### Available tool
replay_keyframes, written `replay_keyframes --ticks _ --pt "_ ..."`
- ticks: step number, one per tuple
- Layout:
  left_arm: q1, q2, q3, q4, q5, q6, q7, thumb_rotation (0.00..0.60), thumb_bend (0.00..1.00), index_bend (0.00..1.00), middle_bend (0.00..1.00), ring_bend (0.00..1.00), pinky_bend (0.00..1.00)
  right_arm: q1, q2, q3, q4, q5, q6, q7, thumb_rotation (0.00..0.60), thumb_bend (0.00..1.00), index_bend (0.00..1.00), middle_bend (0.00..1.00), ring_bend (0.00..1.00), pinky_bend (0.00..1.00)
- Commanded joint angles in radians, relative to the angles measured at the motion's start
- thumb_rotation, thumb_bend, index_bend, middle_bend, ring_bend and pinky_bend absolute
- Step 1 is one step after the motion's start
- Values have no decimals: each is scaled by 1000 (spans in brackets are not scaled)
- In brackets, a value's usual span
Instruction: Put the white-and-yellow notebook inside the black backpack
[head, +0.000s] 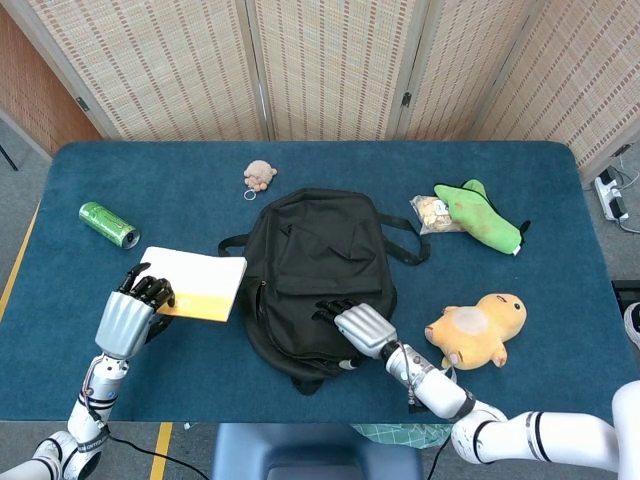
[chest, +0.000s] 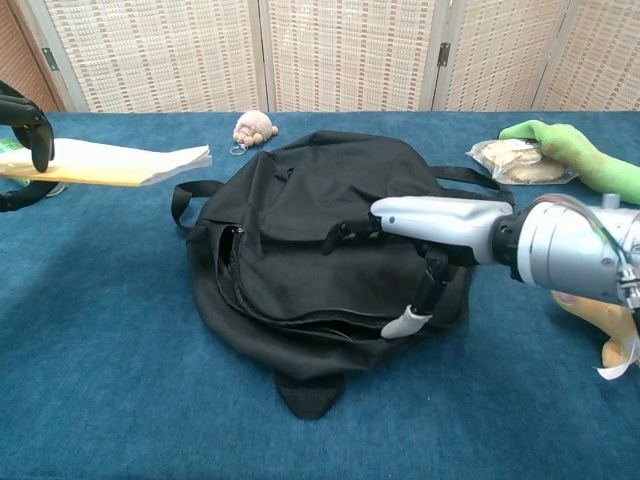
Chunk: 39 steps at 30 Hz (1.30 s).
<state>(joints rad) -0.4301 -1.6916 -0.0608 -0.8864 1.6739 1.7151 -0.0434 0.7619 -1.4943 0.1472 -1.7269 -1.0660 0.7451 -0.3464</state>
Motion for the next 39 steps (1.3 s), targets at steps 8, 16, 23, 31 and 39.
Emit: replay_keyframes --ticks 8,16,23,31,39 --pt "4 -4 -5 9 -6 -9 -13 600 517 682 561 510 284 61 -63 -24 53 116 73 -140 600 177 260 138 166 202" --pt "6 -5 -11 13 -7 -7 -23 600 516 682 560 507 281 97 -91 -23 68 177 94 -174 600 329 371 158 191 242" --pt "8 -7 -12 19 -7 -6 -29 600 517 682 559 506 278 100 -109 -34 81 176 131 -184 600 450 447 184 210 253" --pt "7 -5 -15 19 -9 -12 -27 600 516 678 555 501 275 104 -152 -33 114 170 167 -189 600 527 551 229 218 262" --pt "9 6 -17 5 -5 -2 -48 600 517 677 553 500 274 94 -169 -18 128 147 220 -185 600 555 637 273 220 262"
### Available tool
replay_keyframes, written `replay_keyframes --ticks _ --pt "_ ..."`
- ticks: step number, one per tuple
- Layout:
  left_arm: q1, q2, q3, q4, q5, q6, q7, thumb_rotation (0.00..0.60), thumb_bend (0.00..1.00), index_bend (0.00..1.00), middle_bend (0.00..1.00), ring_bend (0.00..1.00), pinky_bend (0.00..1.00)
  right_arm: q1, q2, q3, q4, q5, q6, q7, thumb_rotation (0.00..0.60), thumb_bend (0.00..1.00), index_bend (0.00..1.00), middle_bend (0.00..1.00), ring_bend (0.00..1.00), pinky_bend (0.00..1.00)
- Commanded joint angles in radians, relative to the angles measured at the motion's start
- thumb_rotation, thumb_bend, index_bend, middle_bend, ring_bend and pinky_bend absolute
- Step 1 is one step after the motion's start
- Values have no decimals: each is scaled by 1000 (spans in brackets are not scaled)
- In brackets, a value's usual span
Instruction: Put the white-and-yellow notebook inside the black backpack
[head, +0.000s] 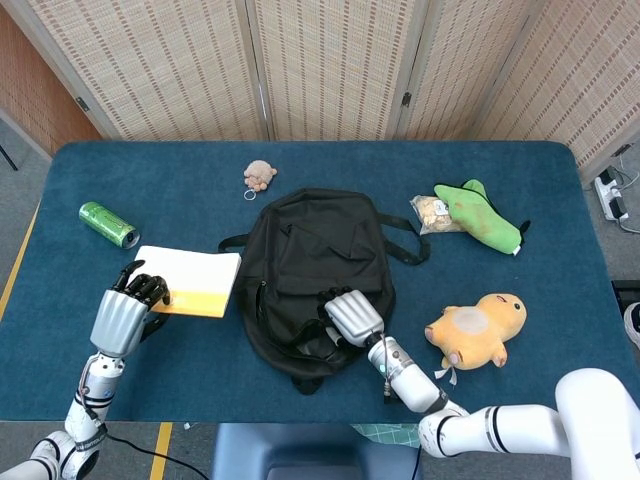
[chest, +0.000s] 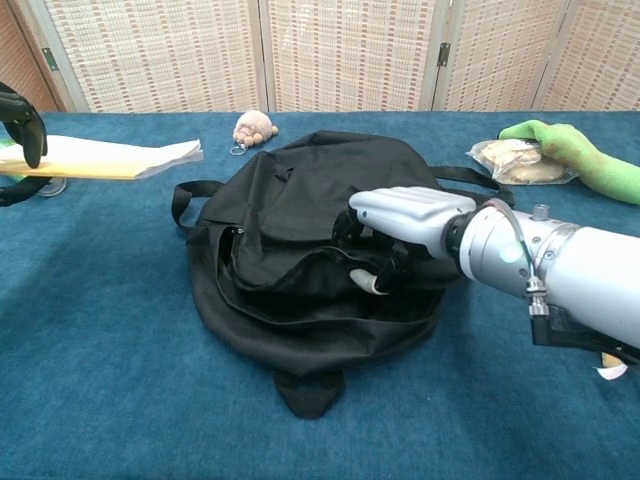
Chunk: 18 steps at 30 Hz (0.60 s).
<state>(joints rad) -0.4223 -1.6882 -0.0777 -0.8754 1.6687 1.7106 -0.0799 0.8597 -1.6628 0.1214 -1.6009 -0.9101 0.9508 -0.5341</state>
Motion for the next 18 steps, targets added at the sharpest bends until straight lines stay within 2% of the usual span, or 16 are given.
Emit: replay_keyframes --ticks 1,8,18 --pt "2 4 0 -9 2 5 -22 600 516 677 553 500 274 -5 1 13 0 -12 21 4 600 556 645 278 222 263" --pt "2 18 16 -17 39 47 -108 600 516 677 557 501 277 11 20 83 -4 12 57 -5 600 556 670 295 244 277" --pt "-18 37 67 -46 154 124 -140 600 518 680 569 510 293 78 -5 208 22 93 108 -50 600 555 682 311 270 290"
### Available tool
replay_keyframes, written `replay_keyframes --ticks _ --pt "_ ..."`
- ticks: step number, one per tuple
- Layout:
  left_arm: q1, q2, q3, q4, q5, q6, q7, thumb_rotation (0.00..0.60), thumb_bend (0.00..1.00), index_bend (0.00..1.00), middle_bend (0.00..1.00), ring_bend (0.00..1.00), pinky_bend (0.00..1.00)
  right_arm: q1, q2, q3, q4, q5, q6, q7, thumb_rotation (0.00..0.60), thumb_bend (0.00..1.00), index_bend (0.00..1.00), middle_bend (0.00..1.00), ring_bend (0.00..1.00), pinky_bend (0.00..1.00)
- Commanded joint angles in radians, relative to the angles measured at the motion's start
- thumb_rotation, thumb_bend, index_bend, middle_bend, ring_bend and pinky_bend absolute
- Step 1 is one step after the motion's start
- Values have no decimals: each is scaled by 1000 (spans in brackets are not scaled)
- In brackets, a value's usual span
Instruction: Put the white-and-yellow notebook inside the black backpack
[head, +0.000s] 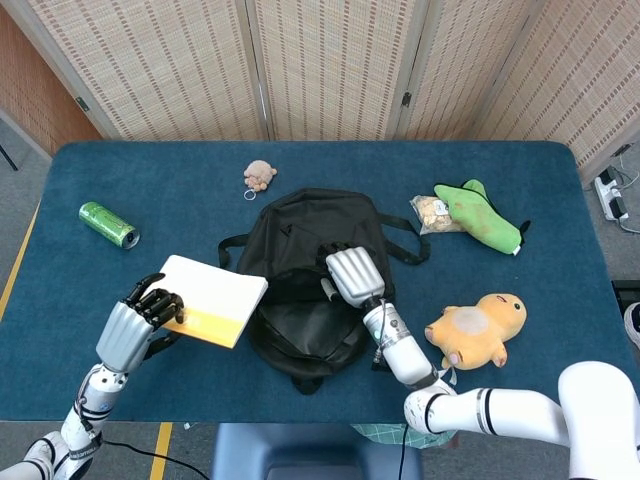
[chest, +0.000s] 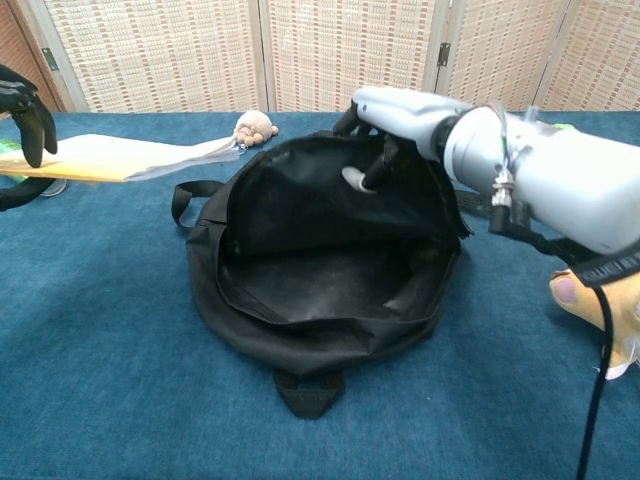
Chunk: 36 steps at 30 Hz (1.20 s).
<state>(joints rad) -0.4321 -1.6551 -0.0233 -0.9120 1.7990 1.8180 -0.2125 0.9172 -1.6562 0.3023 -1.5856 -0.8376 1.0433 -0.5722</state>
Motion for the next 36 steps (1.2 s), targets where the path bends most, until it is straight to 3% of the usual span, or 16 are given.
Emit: replay_keyframes --ticks 1,17,36 --pt "-13 5 17 -12 35 20 -8 600 518 681 570 510 294 27 -15 36 8 26 20 -17 600 556 682 312 272 290" --pt "-113 -28 39 -49 137 -44 66 600 514 679 570 510 298 126 -51 146 6 104 56 -48 600 555 696 332 288 290" --pt "-194 -111 60 -103 201 -108 105 600 491 678 570 510 298 186 -91 153 19 116 73 -33 600 556 701 336 287 291"
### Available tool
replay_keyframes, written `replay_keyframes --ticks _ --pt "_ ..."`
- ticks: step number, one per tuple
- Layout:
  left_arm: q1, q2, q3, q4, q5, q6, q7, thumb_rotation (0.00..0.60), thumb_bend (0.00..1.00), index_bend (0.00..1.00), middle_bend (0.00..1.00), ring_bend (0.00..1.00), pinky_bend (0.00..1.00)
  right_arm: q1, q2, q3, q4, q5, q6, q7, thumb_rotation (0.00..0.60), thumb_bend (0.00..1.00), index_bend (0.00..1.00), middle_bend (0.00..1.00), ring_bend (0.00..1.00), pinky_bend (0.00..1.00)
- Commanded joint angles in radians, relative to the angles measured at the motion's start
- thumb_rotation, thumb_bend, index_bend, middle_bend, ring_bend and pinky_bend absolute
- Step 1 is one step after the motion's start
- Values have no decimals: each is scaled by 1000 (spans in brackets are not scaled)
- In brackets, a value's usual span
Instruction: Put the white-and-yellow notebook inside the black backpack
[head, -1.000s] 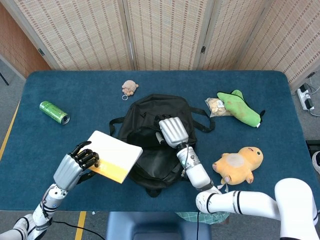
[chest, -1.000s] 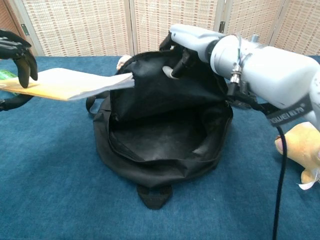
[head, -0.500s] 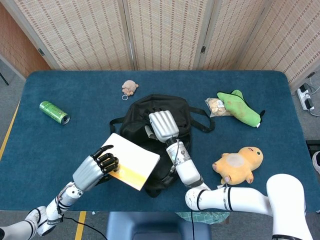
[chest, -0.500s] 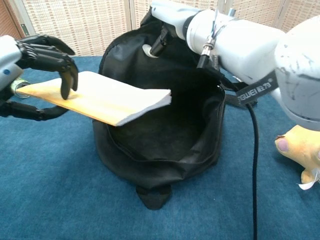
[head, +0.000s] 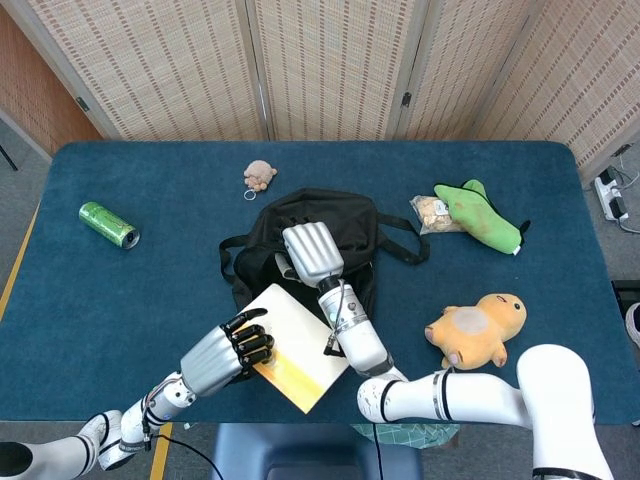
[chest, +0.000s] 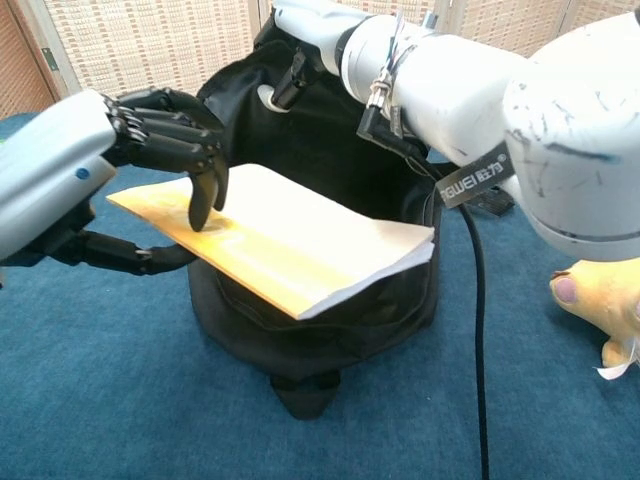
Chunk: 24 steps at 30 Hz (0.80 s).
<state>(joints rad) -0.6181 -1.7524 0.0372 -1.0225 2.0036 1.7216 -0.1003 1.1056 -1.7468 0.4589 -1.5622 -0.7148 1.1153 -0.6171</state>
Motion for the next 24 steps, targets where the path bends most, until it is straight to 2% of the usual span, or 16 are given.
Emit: replay_keyframes --ticks 1,15,24 --pt "-12 -21 -2 12 -6 -17 -11 600 490 678 570 510 299 -4 0 -6 -5 -10 1 19 600 556 701 336 287 290" --pt "-22 -127 -43 144 -173 -174 -113 600 493 677 587 516 318 -64 40 -54 -45 -127 -6 150 600 556 701 344 288 290" --pt "3 -151 -49 195 -225 -185 -94 600 507 680 651 587 478 -97 70 -82 -87 -162 1 173 600 556 701 344 288 291"
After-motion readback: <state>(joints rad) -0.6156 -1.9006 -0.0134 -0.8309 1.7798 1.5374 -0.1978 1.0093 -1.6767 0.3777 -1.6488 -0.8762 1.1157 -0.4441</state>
